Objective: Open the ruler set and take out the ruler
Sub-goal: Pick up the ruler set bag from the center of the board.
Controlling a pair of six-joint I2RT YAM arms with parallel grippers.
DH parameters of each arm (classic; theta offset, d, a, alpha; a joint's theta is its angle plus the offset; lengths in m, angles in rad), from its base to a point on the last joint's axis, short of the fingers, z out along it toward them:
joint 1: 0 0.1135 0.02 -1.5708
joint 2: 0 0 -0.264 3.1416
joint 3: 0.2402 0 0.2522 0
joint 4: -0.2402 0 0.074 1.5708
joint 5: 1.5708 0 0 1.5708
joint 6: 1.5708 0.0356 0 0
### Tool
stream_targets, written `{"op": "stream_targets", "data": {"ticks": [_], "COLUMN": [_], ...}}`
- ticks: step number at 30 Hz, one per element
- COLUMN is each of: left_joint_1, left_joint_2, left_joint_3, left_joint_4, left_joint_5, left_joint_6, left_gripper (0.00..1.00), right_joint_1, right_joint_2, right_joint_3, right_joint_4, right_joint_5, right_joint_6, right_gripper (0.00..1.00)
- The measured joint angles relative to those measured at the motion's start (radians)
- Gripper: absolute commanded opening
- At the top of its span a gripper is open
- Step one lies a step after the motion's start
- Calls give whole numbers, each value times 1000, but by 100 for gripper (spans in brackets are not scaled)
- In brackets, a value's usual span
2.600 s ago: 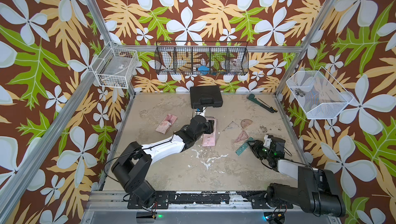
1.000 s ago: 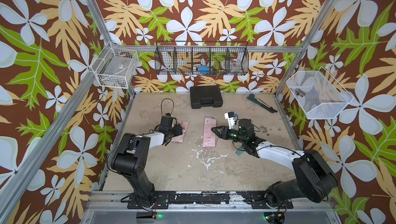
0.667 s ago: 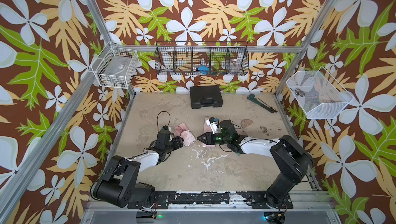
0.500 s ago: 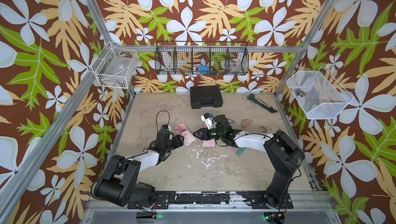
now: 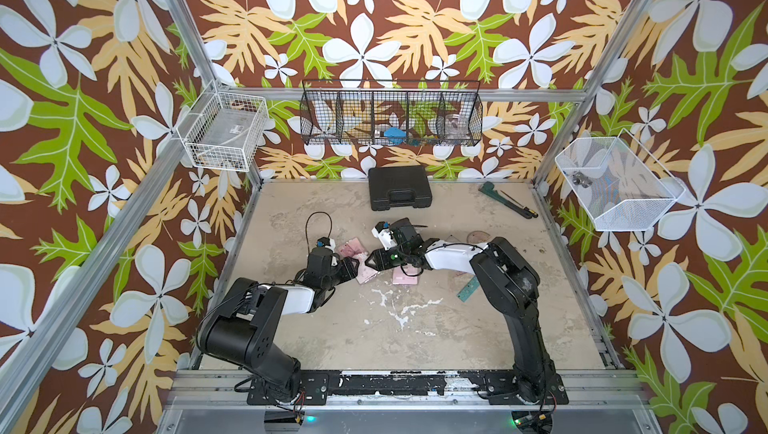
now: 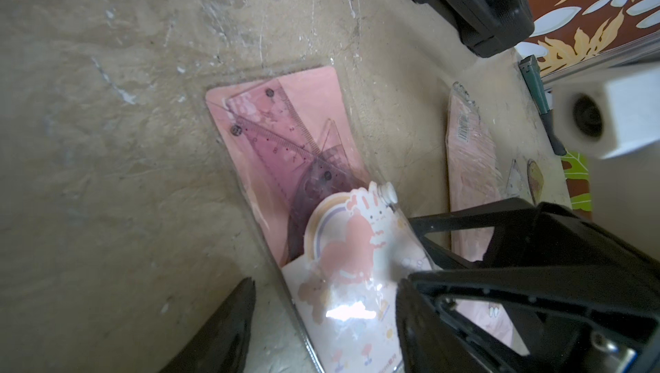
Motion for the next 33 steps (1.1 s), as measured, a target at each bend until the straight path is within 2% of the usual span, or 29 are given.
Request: {"op": "stream_targets", "data": {"ticks": [2,7,13,15,18,24,26,30,33], "left_joint_1": [0,3,45,68,95,127,130,131,125], "left_joint_2": [0,-25,-138,-189,-254,-369,-405,-472,-508], "left_joint_3": [-4,-25,-87,-114,-146,-227,-254,-278,-277], "left_joint_4": [5,3,3,10,26,166,242,419,540], "left_joint_5": [-1,-4,-10,-7,10,122,167,266,324], "left_joint_6": [0,2,-1,-8,-13,-75,-112,-208,-263], "left_gripper": [55,56,67,68,78,83,81,70,67], "right_joint_1": [1,7,7,7,7,7,7,6,6], "right_joint_2": [15,27,-30,-66,-122,-277,-352,-504,-602], "right_joint_3": [-1,-34,-106,-137,-171,-256,-296,-370,-433], "right_joint_4": [33,108,151,177,209,262,274,290,304], "right_joint_5": [-26,-60,-75,-78,-81,-105,-103,-93,-71], "right_joint_6": [13,82,165,189,221,262,263,254,238], "right_gripper": [34,14,4,0,0,0,0,0,0]}}
